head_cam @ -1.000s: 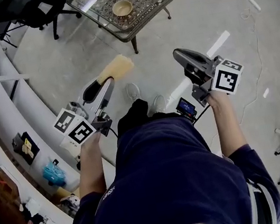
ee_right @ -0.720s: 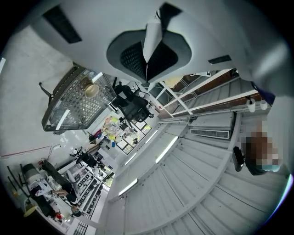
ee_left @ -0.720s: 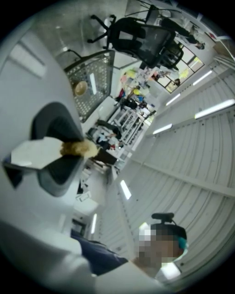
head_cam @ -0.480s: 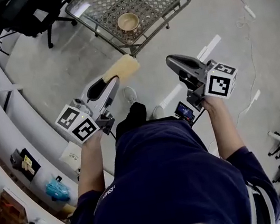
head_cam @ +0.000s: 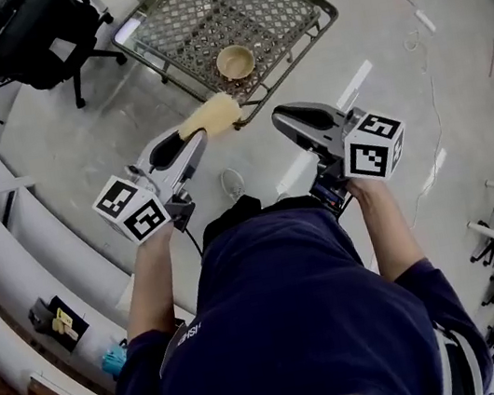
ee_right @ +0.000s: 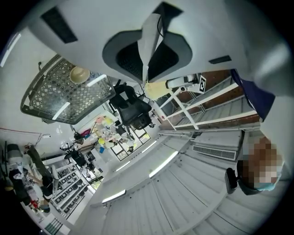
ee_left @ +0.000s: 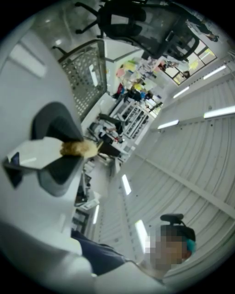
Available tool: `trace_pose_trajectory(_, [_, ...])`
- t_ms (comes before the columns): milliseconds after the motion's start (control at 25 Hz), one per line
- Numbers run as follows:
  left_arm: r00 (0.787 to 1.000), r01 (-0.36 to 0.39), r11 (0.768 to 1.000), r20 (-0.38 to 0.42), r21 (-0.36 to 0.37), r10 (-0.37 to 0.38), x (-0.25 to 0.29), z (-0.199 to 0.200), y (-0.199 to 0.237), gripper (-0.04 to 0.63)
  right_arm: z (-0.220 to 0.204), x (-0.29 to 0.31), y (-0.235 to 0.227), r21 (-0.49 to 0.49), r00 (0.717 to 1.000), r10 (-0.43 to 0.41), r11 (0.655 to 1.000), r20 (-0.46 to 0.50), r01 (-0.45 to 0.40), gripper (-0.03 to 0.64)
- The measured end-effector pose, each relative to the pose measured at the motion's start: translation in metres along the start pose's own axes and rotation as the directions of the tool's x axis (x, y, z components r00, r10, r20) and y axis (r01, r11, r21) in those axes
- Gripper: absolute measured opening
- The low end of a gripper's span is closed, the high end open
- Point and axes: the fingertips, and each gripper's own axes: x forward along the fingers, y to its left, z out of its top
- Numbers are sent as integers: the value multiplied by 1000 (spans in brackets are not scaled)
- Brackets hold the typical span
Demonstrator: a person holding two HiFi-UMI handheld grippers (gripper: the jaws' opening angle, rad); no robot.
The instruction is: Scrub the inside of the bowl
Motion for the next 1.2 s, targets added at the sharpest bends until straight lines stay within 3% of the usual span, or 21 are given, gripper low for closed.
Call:
trace_pose_trajectory(360, [1000,7,1000,-7,4,-7,2,15,21,86,9,20,-17,16,1000,-31,999,-5,31,9])
trace_pose_trajectory(800, [996,-79,997,-41,6,79,17,20,50,86,-5,49,-85,102,997,-47,993,-67,53,11])
trace_pose_trajectory(920, [992,-106,994,-70,7,106,30,21,60,86,-8,61,-116,93,991,-70,992,-112,80,16])
trace_pose_trajectory(1040, [985,-131,991,-108,23,132,49,22,69,86,-20,73,-157,106,981,-87,989,-172,107,81])
trace_pose_trajectory(1200, [974,-176,984,-139,24,178,77,23,88,86,-45,89,-217,50,946,-148,984,-287,170,100])
